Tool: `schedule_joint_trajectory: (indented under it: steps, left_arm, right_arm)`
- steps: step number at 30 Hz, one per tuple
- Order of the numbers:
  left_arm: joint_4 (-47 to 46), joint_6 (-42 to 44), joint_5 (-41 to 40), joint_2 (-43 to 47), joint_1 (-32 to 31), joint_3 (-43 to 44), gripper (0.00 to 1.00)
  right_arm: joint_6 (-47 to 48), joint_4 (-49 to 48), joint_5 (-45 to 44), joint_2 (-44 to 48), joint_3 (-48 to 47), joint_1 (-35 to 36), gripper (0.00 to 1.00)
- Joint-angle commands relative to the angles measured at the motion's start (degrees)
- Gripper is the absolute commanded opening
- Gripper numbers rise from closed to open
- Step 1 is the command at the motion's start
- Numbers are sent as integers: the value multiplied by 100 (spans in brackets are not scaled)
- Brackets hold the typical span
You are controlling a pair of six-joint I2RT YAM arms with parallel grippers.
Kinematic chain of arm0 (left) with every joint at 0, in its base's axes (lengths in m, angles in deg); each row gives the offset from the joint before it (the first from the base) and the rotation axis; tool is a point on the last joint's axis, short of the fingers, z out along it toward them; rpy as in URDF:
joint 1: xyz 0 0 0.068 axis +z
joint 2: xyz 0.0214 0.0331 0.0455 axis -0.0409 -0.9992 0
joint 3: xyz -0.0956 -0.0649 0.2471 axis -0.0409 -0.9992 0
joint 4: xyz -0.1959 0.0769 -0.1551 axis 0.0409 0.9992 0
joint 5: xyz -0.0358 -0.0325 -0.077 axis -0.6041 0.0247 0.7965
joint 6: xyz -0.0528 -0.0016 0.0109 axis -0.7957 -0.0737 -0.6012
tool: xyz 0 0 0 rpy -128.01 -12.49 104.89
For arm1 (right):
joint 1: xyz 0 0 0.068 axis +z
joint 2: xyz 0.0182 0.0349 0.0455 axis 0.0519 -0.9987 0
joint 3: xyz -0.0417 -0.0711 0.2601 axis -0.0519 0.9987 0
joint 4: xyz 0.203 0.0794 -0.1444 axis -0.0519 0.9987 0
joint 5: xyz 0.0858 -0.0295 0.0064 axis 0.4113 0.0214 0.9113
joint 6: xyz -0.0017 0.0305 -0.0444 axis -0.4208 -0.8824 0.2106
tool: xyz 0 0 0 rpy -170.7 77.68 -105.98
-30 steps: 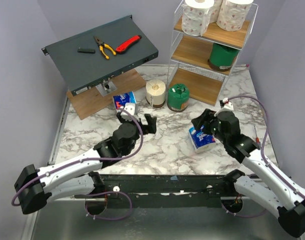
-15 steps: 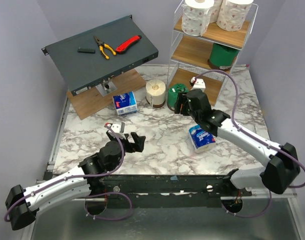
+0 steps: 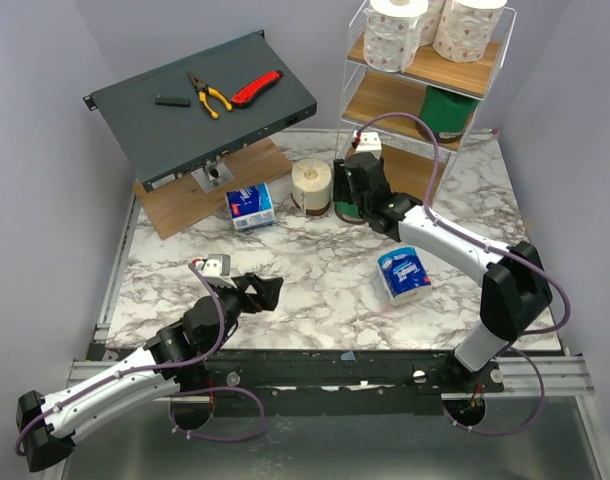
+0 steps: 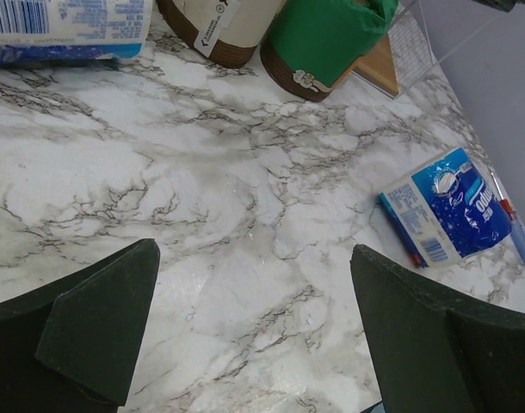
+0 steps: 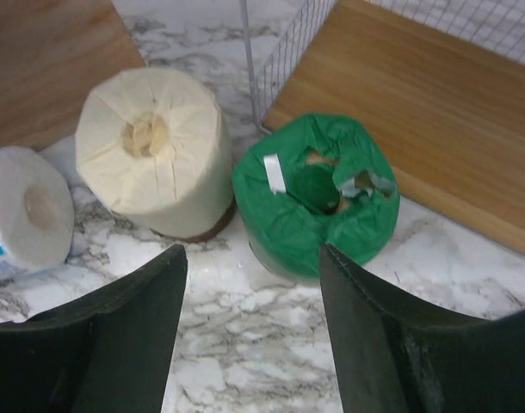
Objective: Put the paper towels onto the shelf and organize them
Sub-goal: Adjust the paper towel at the center of the board.
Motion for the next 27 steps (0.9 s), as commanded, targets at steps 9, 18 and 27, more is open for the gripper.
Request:
schedule_joint_trajectory:
  steps: [9,18,27]
  left_arm:
    - [279,-183,37,-404,-10,142,97]
    - [133,-29,3,-476,-12,125,97]
    - [21,70,-40,-559,-15,108,97]
  right_arm:
    - [490,-186,-192,-1089,-904,-127,59]
    - [446,-47,-76,-1475,-1010,-288,59]
    - [431,-48,144,-1714,-1123,-344,59]
